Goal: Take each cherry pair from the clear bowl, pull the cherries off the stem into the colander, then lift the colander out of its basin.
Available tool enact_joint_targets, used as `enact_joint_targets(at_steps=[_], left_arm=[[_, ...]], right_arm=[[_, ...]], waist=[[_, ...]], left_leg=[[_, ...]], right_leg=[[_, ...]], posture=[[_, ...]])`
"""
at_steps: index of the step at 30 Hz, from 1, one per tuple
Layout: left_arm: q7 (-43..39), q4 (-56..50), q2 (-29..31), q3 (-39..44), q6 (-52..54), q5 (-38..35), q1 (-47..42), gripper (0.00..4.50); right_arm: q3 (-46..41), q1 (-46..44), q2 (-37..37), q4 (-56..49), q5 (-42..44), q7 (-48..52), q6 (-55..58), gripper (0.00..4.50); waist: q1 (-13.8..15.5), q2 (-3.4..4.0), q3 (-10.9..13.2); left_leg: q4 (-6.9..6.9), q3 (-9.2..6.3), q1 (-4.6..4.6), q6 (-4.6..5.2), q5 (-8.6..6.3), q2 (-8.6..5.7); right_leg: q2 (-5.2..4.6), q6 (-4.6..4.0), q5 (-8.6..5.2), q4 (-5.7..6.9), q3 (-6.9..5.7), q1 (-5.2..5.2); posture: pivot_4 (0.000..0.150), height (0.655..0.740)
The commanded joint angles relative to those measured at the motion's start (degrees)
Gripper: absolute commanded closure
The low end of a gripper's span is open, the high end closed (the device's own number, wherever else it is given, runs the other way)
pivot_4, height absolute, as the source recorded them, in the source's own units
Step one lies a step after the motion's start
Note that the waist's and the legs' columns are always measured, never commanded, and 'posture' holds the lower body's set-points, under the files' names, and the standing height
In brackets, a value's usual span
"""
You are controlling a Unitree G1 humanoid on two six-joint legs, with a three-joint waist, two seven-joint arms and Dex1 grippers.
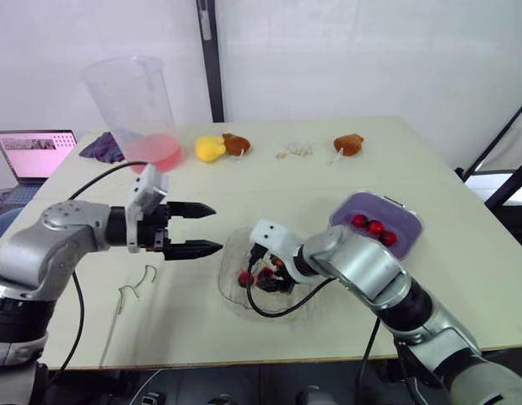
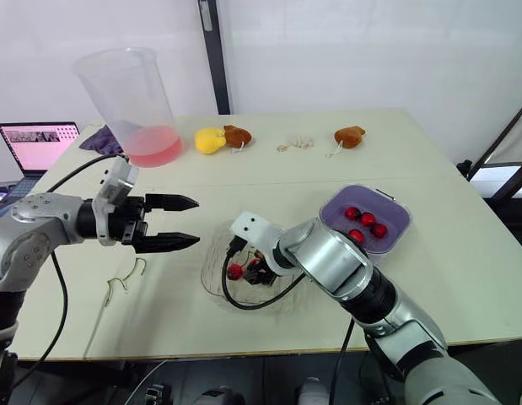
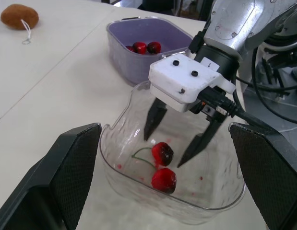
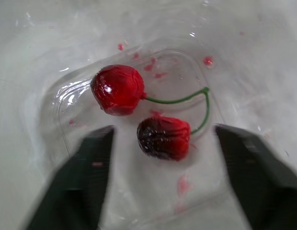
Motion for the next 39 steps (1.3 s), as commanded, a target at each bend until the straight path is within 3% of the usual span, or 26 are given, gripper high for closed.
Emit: enact_joint_targets(at_steps=[1, 11, 14, 17, 21, 24, 28, 33, 39], left_arm=[[0.19, -1.22, 0.75, 1.70, 0.12, -0.20, -0.25, 0.00], [0.53, -1.22, 0.46, 1.44, -0.02, -0.11, -0.44, 0.00], [0.70, -1.66, 0.39, 1.30, 1.11, -0.85, -0.40, 0.00], [1.07, -1.91, -0.08, 1.30, 1.72, -1.14, -0.69, 0.00], [1.70, -0.96, -0.21, 1.82, 2.65, -1.20, -1.15, 0.00], [2.90, 0.60, -0.98, 2.93, 4.56, -2.59, -2.00, 0.00], [5.15, 2.99, -3.42, 5.74, 7.70, -6.39, -3.84, 0.00], [10.05, 6.27, -8.32, 9.23, 11.19, -11.46, -8.62, 0.00], [15.10, 6.76, -14.24, 9.71, 11.05, -12.52, -12.28, 0.00]], right_arm=[[0.45, -0.96, 0.14, -0.40, 1.34, -1.36, -1.20, 2.40], [1.72, -1.70, -0.92, 0.24, 3.81, -3.28, -1.00, 2.40], [2.78, -2.24, -2.06, 0.34, 4.39, -3.21, -2.10, 3.23], [4.07, -3.36, -3.74, 0.45, 4.66, -2.75, -3.75, 4.33], [6.02, -7.92, -9.34, -1.43, 4.87, 1.50, -10.01, 4.44], [5.92, -10.25, -14.98, -4.14, 3.68, 7.57, -21.74, 4.44], [6.16, -9.92, -24.17, -6.62, -6.06, 15.21, -52.14, 4.44], [4.06, -8.78, -26.56, -1.38, -22.33, 9.78, -81.43, 4.44], [1.49, -6.81, -21.66, 1.54, -33.22, 5.76, -89.41, 4.44]], waist=[[0.01, 0.00, 0.00], [-0.02, 0.00, 0.00], [-0.02, 0.00, 0.00], [-0.01, 0.00, 0.00], [0.01, 0.00, 0.00], [0.02, 0.00, 0.00], [0.09, -0.01, 0.00], [0.04, -0.02, 0.00], [0.04, -0.03, -0.01]], left_leg=[[0.00, 0.00, 0.00, 0.00, 0.00, -0.01], [0.00, 0.00, 0.00, 0.00, 0.00, 0.00], [0.00, 0.00, 0.00, 0.00, 0.00, 0.00], [0.00, 0.00, 0.00, 0.00, 0.00, 0.00], [0.01, 0.00, 0.00, 0.00, 0.00, 0.00], [0.00, 0.01, -0.01, 0.00, 0.00, 0.00], [0.00, 0.03, -0.02, 0.01, 0.00, 0.00], [0.03, 0.08, 0.00, 0.00, 0.00, 0.02], [0.04, 0.07, 0.00, 0.00, 0.00, 0.02]], right_leg=[[0.00, 0.00, 0.00, 0.00, 0.00, 0.00], [0.01, 0.00, 0.00, 0.00, 0.00, 0.00], [0.01, 0.00, 0.00, 0.00, 0.00, 0.00], [0.00, 0.00, 0.00, 0.00, 0.00, 0.00], [0.00, 0.00, 0.00, 0.00, -0.01, -0.01], [0.00, 0.00, 0.00, -0.02, -0.01, -0.01], [0.02, 0.01, 0.00, -0.05, -0.04, 0.00], [0.03, 0.01, 0.00, 0.01, -0.03, -0.02], [0.03, 0.01, 0.00, 0.00, -0.02, -0.01]], posture=[[0.150, 0.7400], [0.150, 0.7400], [0.150, 0.7400], [0.150, 0.7400], [0.150, 0.7400], [0.150, 0.7400], [0.150, 0.7400], [0.150, 0.7400], [0.150, 0.7400]])
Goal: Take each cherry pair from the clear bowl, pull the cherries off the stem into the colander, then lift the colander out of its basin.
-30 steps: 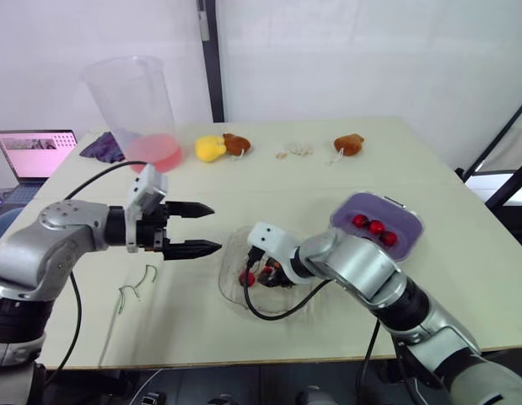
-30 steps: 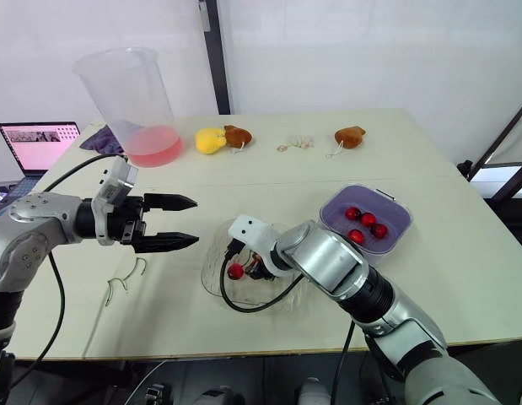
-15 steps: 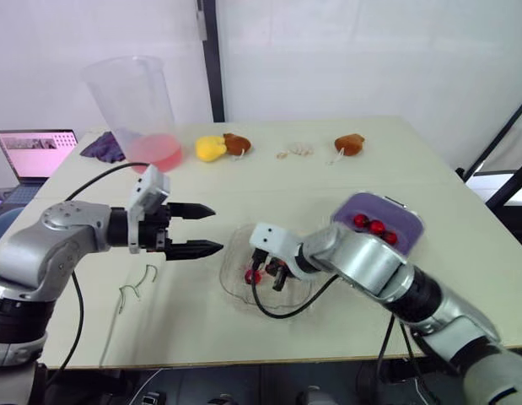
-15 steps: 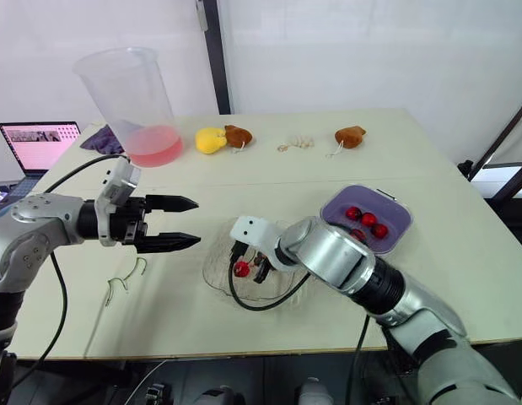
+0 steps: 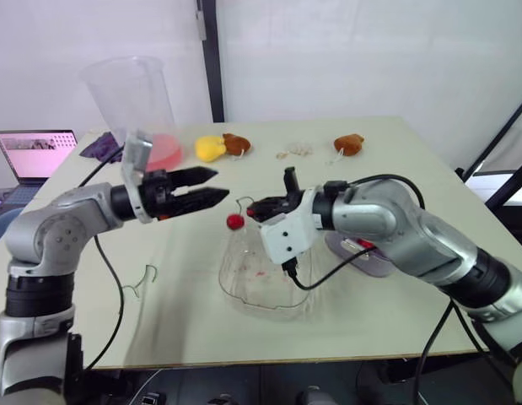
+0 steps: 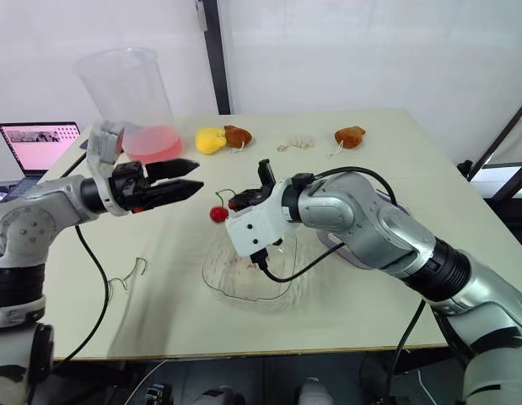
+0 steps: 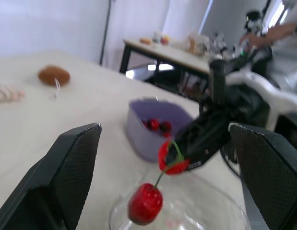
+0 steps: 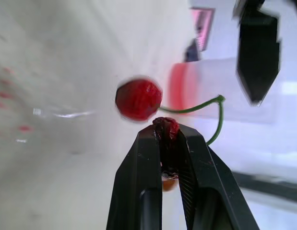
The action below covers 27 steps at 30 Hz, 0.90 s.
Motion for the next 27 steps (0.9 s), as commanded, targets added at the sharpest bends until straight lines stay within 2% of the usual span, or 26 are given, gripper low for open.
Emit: enact_joint_targets(at_steps=[1, 7, 12, 15, 19, 27], left_arm=[[2.22, -1.73, -1.70, 0.78, -0.07, -1.60, -1.63, 0.00], [4.52, -3.31, -5.04, -0.26, -3.22, 0.77, 1.05, 0.00], [7.06, -6.26, -7.80, 0.37, -4.60, -0.12, 3.61, 0.00], [7.40, -7.02, -8.29, 0.41, -5.05, -0.05, 4.67, 0.90], [7.36, -6.90, -8.14, -0.07, -6.41, 1.26, 5.01, 2.91], [8.16, -6.53, -9.76, -0.93, -7.08, 1.43, 4.70, 2.91]], right_arm=[[-3.04, 0.33, 2.89, 0.01, -5.53, -1.75, -2.87, 4.44], [-5.48, 2.18, 8.44, -0.65, -8.32, 1.18, 2.20, 4.44], [-7.47, 3.32, 11.06, -1.33, -9.69, 3.58, 6.57, 4.44], [-8.13, 3.79, 11.99, -1.88, -10.42, 4.37, 7.58, 4.46], [-9.08, 4.03, 12.52, -2.06, -11.06, 5.63, 7.98, 4.46], [-10.12, 4.39, 13.27, -3.06, -11.42, 7.43, 9.33, 4.46]], waist=[[-0.03, 0.00, 0.00], [-0.05, -0.01, -0.01], [0.07, -0.01, -0.01], [0.03, 0.00, -0.01], [0.02, -0.01, -0.01], [0.02, -0.01, -0.01]], left_leg=[[0.00, 0.01, 0.00, 0.00, 0.00, 0.00], [0.01, 0.00, 0.00, 0.00, 0.00, 0.00], [0.03, -0.02, 0.00, 0.00, 0.00, -0.01], [0.03, -0.02, 0.00, 0.00, 0.00, 0.00], [0.02, -0.02, 0.01, 0.00, 0.00, 0.00], [0.02, -0.02, 0.01, 0.00, 0.00, 0.00]], right_leg=[[0.00, 0.00, 0.00, 0.00, 0.01, 0.00], [0.00, 0.00, 0.00, 0.00, 0.01, 0.01], [0.00, 0.00, 0.00, 0.00, 0.01, 0.03], [0.00, 0.00, 0.00, 0.00, 0.02, 0.03], [0.00, 0.00, 0.00, -0.01, 0.01, 0.03], [0.00, 0.00, 0.00, -0.01, 0.01, 0.03]], posture=[[0.150, 0.7400], [0.150, 0.7400], [0.150, 0.7400], [0.150, 0.7400], [0.150, 0.7400], [0.150, 0.7400]])
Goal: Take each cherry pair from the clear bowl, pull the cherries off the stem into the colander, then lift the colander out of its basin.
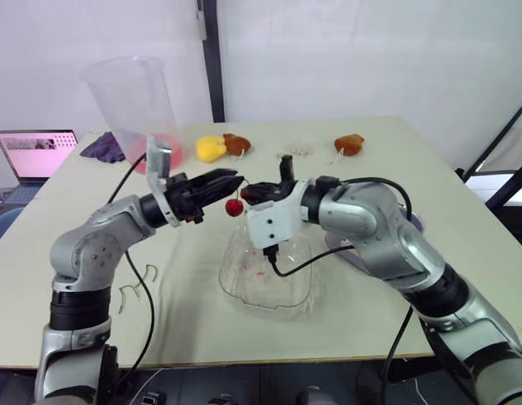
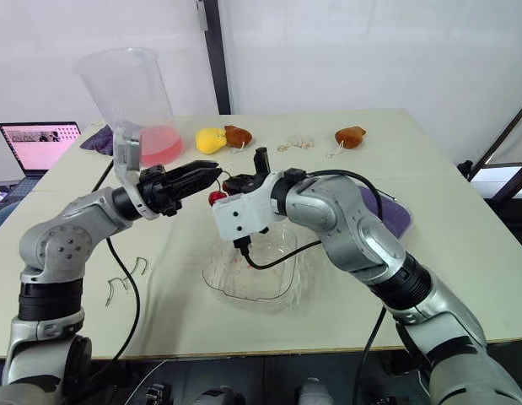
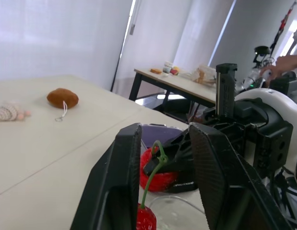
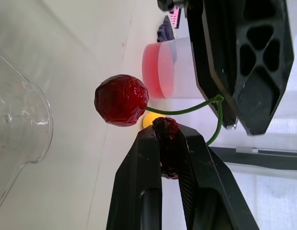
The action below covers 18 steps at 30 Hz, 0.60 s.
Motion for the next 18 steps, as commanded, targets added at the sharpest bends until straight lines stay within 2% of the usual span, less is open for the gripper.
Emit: enact_joint_targets(at_steps=[1, 7, 10, 11, 12, 18], left_arm=[[-0.06, -1.65, -0.27, -0.18, -1.59, 0.03, -0.23, 2.91], [0.02, -1.63, -0.67, -0.64, -1.90, -0.21, -0.07, 2.91], [0.54, -1.06, -1.12, -0.21, -1.84, -0.43, -0.14, 3.68], [0.73, -0.76, -1.34, 0.06, -2.02, -0.50, -0.29, 4.17], [0.85, -0.52, -1.50, 0.32, -2.09, -0.66, -0.44, 4.47], [0.53, 0.13, -1.23, 0.48, -1.99, -0.92, -0.60, 4.47]], right_arm=[[-2.65, -0.35, 0.62, -2.38, -0.58, 0.50, 0.60, 4.46], [-3.06, -0.33, 1.23, -2.59, -0.43, 1.20, 1.16, 4.46], [-3.21, -0.21, 1.27, -2.78, -0.32, 1.56, 1.07, 4.46], [-3.24, -0.14, 1.25, -2.86, -0.28, 1.65, 1.05, 4.46], [-3.26, -0.05, 1.20, -2.96, -0.25, 1.78, 1.02, 4.46], [-3.73, 0.76, 1.03, -3.69, 1.73, 3.30, 0.62, 4.46]], waist=[[0.01, 0.00, 0.00], [-0.01, 0.00, 0.00], [-0.01, 0.00, 0.00], [0.00, 0.00, 0.00], [0.02, 0.00, 0.00], [-0.01, 0.00, 0.00]], left_leg=[[0.00, 0.00, 0.00, 0.00, 0.00, 0.00], [0.00, 0.00, 0.00, 0.00, 0.00, 0.00], [0.00, 0.00, 0.00, 0.00, 0.00, 0.00], [0.00, 0.00, 0.00, 0.00, 0.00, 0.00], [0.00, 0.00, 0.00, 0.00, 0.00, 0.00], [0.00, 0.00, 0.00, 0.00, 0.00, 0.00]], right_leg=[[0.00, 0.00, 0.00, 0.00, 0.00, 0.00], [0.00, 0.00, 0.00, 0.00, 0.00, 0.00], [0.00, 0.00, 0.00, 0.00, 0.00, 0.00], [0.00, 0.00, 0.00, 0.00, 0.00, 0.00], [0.00, 0.00, 0.00, 0.00, 0.00, 0.00], [0.00, 0.00, 0.00, 0.00, 0.00, 0.00]], posture=[[0.150, 0.7400], [0.150, 0.7400], [0.150, 0.7400], [0.150, 0.7400], [0.150, 0.7400], [0.150, 0.7400]])
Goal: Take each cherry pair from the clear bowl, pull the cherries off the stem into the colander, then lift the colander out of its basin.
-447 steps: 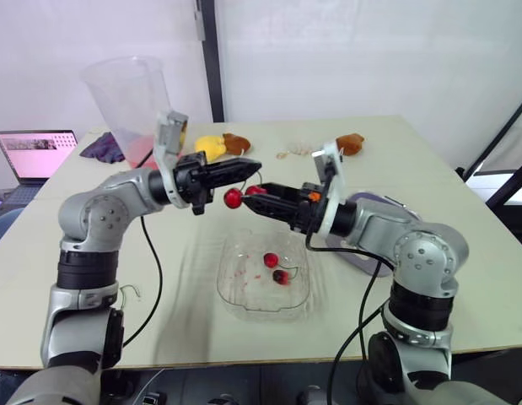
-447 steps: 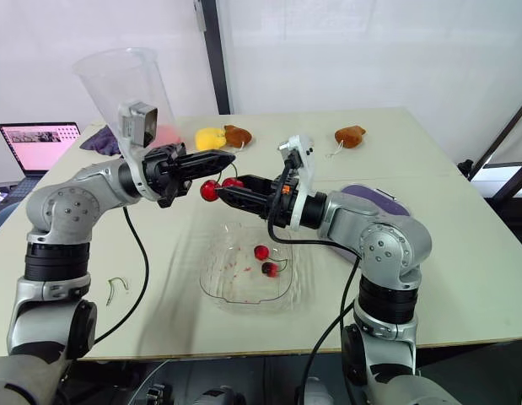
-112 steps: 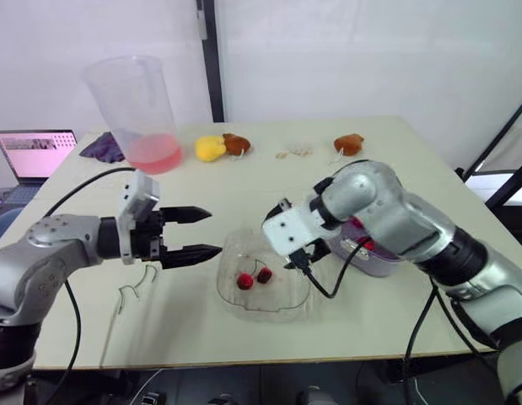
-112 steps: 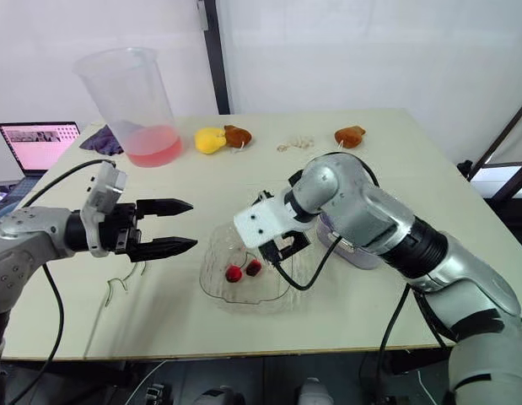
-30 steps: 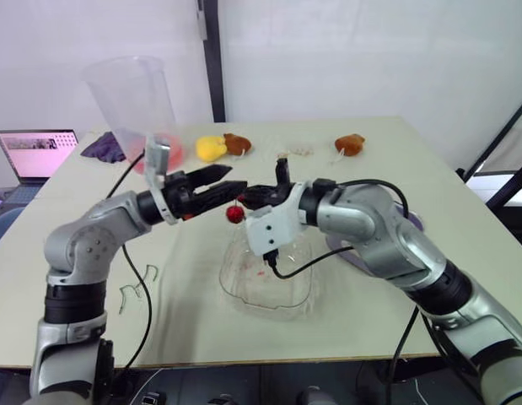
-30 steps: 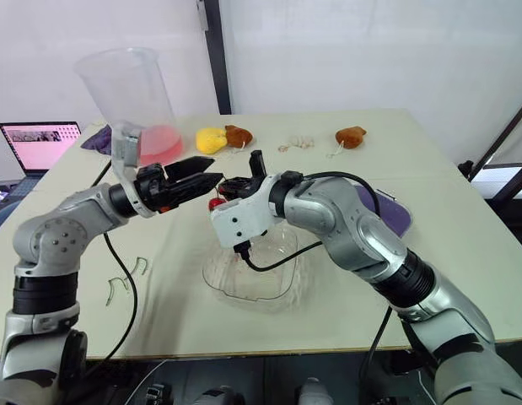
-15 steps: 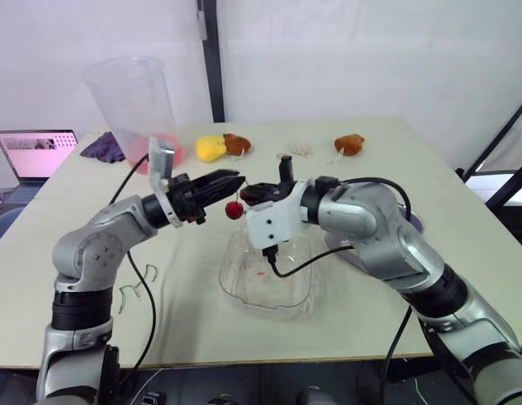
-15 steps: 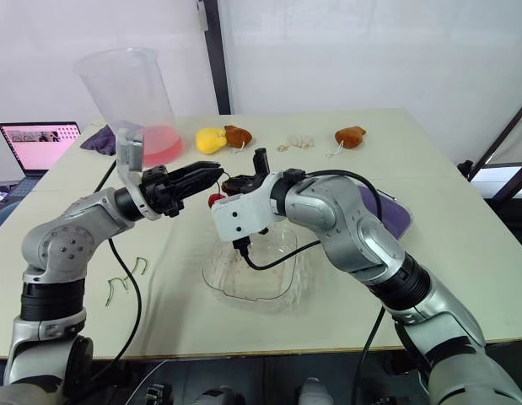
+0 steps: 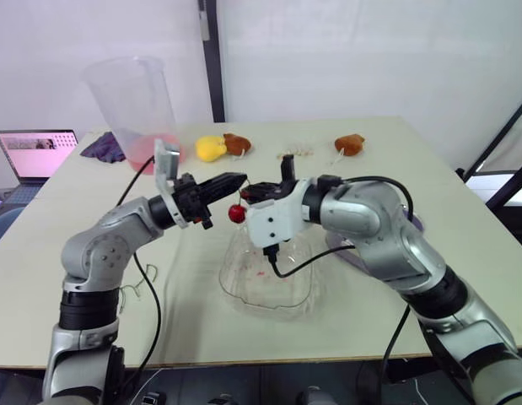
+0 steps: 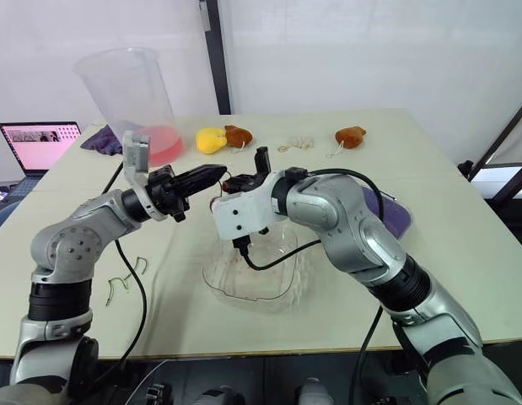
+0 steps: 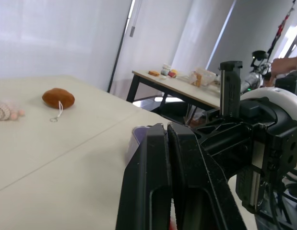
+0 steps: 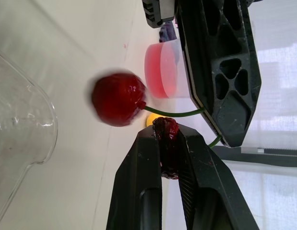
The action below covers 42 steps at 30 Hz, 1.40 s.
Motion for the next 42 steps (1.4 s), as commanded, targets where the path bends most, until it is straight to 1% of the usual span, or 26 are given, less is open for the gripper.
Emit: enact_joint_targets(at_steps=[1, 3, 4, 7, 9, 10, 12, 13, 14, 15, 17, 18, 19, 21, 23, 25, 29, 32, 35, 41, 42], left_arm=[[-0.42, -0.55, 0.48, 1.41, -1.11, -0.74, -0.62, 4.47], [-0.66, -0.18, 0.52, 1.26, -1.31, -0.48, -0.73, 4.50], [-0.74, -0.10, 0.52, 1.22, -1.35, -0.43, -0.74, 4.50], [-1.24, 0.34, 0.88, 0.74, -1.74, 0.38, -0.95, 4.50], [-1.59, 1.04, 1.51, 0.92, -2.00, 0.83, -1.27, 4.50], [-1.83, 1.48, 1.90, 1.07, -2.18, 1.05, -1.50, 4.50], [-2.46, 2.01, 2.74, 1.28, -2.27, 1.11, -1.83, 4.50], [-2.91, 2.15, 3.22, 1.19, -2.23, 1.08, -2.02, 4.50], [-3.48, 2.36, 3.76, 1.06, -2.07, 1.02, -2.27, 4.50], [-4.30, 2.64, 4.32, 0.84, -1.86, 0.96, -2.61, 4.50], [-7.41, 3.73, 6.36, 0.14, -1.68, 1.32, -3.55, 4.50], [-9.19, 4.42, 7.45, -0.25, -1.85, 1.70, -3.96, 4.50], [-11.22, 5.33, 8.58, -0.53, -1.90, 1.87, -4.51, 4.50], [-14.72, 7.21, 10.24, -0.96, -1.85, 2.02, -5.75, 4.50], [-19.14, 8.59, 11.89, -1.89, -0.83, 1.42, -7.44, 4.50], [-22.01, 8.96, 12.57, -2.06, 2.45, -1.34, -9.29, 4.50], [-24.60, 8.52, 12.78, -1.89, 6.44, -4.01, -10.97, 4.50], [-24.22, 8.17, 12.15, -1.99, 7.01, -4.09, -11.55, 4.50], [-23.49, 7.80, 11.59, -1.67, 7.14, -4.18, -11.69, 4.50], [-20.63, 6.87, 10.56, -0.16, 8.64, -5.85, -12.42, 4.50], [-20.42, 6.75, 10.56, -0.12, 8.75, -6.03, -12.38, 4.50]], right_arm=[[-2.64, 0.24, 0.20, -2.70, 2.37, 1.57, -0.38, 4.46], [-3.65, 0.93, 0.24, -3.13, 4.08, 2.08, -0.14, 3.42], [-3.95, 1.18, 0.11, -3.37, 4.59, 2.42, 0.03, 3.11], [-5.87, 2.68, -0.62, -4.57, 8.00, 3.86, 0.03, 1.63], [-10.06, 6.02, -2.74, -5.81, 12.55, 5.76, 1.63, 0.67], [-12.90, 7.84, -3.32, -6.64, 15.50, 6.69, 4.33, 0.67], [-19.79, 10.06, -0.87, -8.56, 22.63, 6.44, 17.40, 0.67], [-22.86, 11.15, 0.39, -9.19, 25.50, 5.37, 21.04, 0.67], [-26.69, 11.17, 3.45, -9.92, 29.19, 3.49, 27.56, 0.67], [-31.59, 9.31, 7.81, -10.31, 31.90, 0.91, 38.47, 0.67], [-44.87, 1.90, 16.43, -8.96, 44.17, 1.20, 58.09, 0.67], [-49.34, -0.96, 18.09, -8.25, 48.49, 2.81, 65.47, 0.67], [-50.56, -1.41, 17.07, -8.43, 51.28, 3.90, 68.16, 0.67], [-49.40, 0.27, 13.42, -9.46, 54.23, 4.60, 68.05, 0.67], [-45.47, 2.69, 8.83, -8.58, 56.72, 6.68, 64.27, 0.67], [-41.76, 2.84, 7.46, -7.03, 59.82, 7.34, 63.76, 0.67], [-40.30, -0.92, 12.48, -2.30, 66.09, 4.27, 65.32, 0.67], [-36.09, -2.07, 14.44, 0.75, 64.84, 1.27, 59.02, 0.67], [-36.17, -4.26, 16.98, 2.28, 68.12, -1.20, 59.04, 0.67], [-34.10, -3.01, 17.09, 2.76, 70.91, -4.40, 57.25, 0.67], [-34.41, -2.85, 17.29, 3.03, 71.66, -5.19, 57.41, 1.21]], waist=[[0.01, 0.00, 0.00], [0.03, 0.00, 0.00], [0.05, 0.00, 0.00], [0.08, 0.00, 0.00], [0.13, 0.00, 0.00], [0.27, 0.00, 0.00], [0.27, 0.00, 0.00], [0.26, 0.00, 0.00], [0.25, 0.00, 0.00], [0.12, 0.00, 0.00], [-0.30, 0.05, 0.01], [-0.28, 0.10, 0.04], [-0.17, 0.13, 0.03], [0.13, 0.12, -0.05], [0.47, 0.11, -0.05], [0.31, 0.10, -0.04], [-0.36, 0.11, -0.05], [-0.53, 0.12, -0.05], [-0.35, 0.12, -0.05], [-0.11, 0.11, -0.06], [-0.12, 0.11, -0.06]], left_leg=[[0.00, 0.00, 0.00, 0.00, 0.00, 0.00], [0.00, 0.00, 0.00, 0.00, 0.00, 0.00], [0.00, 0.00, 0.00, 0.00, 0.00, 0.00], [0.00, 0.00, 0.00, 0.00, 0.00, 0.00], [0.00, 0.00, 0.00, 0.00, 0.00, 0.00], [0.00, -0.01, 0.00, 0.00, 0.00, 0.00], [0.02, -0.03, 0.00, 0.00, 0.00, -0.02], [0.02, -0.03, 0.00, 0.00, 0.00, 0.00], [0.01, -0.03, 0.01, 0.00, 0.00, 0.00], [0.01, -0.04, 0.03, 0.00, 0.00, 0.01], [-0.02, -0.04, 0.05, -0.01, 0.01, 0.03], [-0.04, 0.01, 0.04, -0.03, 0.02, 0.05], [-0.06, 0.00, 0.04, -0.05, 0.03, 0.04], [-0.16, -0.15, 0.06, -0.04, 0.02, 0.04], [-0.15, -0.30, 0.05, -0.01, 0.00, -0.06], [-0.04, -0.20, 0.01, 0.01, -0.01, -0.13], [-0.04, -0.13, 0.06, -0.02, 0.02, -0.01], [-0.11, -0.13, 0.08, -0.02, 0.02, 0.01], [-0.07, -0.13, 0.06, -0.02, 0.02, -0.05], [-0.01, -0.17, 0.05, -0.02, 0.02, -0.06], [-0.01, -0.17, 0.05, -0.02, 0.02, -0.06]], right_leg=[[0.00, 0.00, 0.00, 0.00, 0.00, 0.00], [0.00, 0.00, 0.00, 0.00, 0.00, 0.00], [0.00, 0.00, 0.00, 0.00, 0.00, 0.01], [0.00, 0.00, 0.00, -0.01, 0.00, 0.01], [0.00, 0.00, 0.00, -0.01, 0.00, 0.01], [0.00, 0.00, 0.00, -0.01, 0.00, 0.02], [-0.01, 0.00, 0.00, -0.07, -0.01, 0.08], [0.00, 0.00, 0.00, -0.08, -0.01, 0.10], [0.00, 0.00, 0.00, -0.06, 0.00, 0.09], [0.00, 0.00, 0.00, -0.03, 0.00, 0.09], [0.02, -0.01, 0.00, 0.01, 0.02, 0.06], [0.03, -0.01, 0.01, 0.03, 0.05, 0.01], [0.03, -0.02, 0.01, 0.05, 0.05, -0.01], [0.02, -0.02, 0.01, 0.06, -0.03, 0.07], [-0.02, -0.02, 0.01, -0.07, -0.05, 0.15], [-0.08, -0.02, 0.01, -0.11, 0.01, 0.18], [-0.01, -0.02, 0.01, 0.01, 0.05, 0.12], [0.00, -0.02, 0.01, 0.27, 0.07, 0.02], [-0.04, -0.02, 0.01, 0.31, 0.07, 0.02], [-0.04, -0.02, 0.01, 0.32, 0.07, 0.05], [-0.04, -0.02, 0.01, 0.33, 0.07, 0.04]], posture=[[0.150, 0.7400], [0.150, 0.7400], [0.150, 0.7400], [0.150, 0.7400], [0.150, 0.7400], [0.150, 0.7400], [0.150, 0.7400], [0.150, 0.7400], [0.150, 0.7400], [0.150, 0.7400], [0.150, 0.7400], [0.150, 0.7400], [0.150, 0.7400], [0.150, 0.7400], [0.150, 0.7400], [0.150, 0.7400], [0.150, 0.7400], [0.150, 0.7400], [0.150, 0.7400], [0.150, 0.7400], [0.150, 0.7400]])
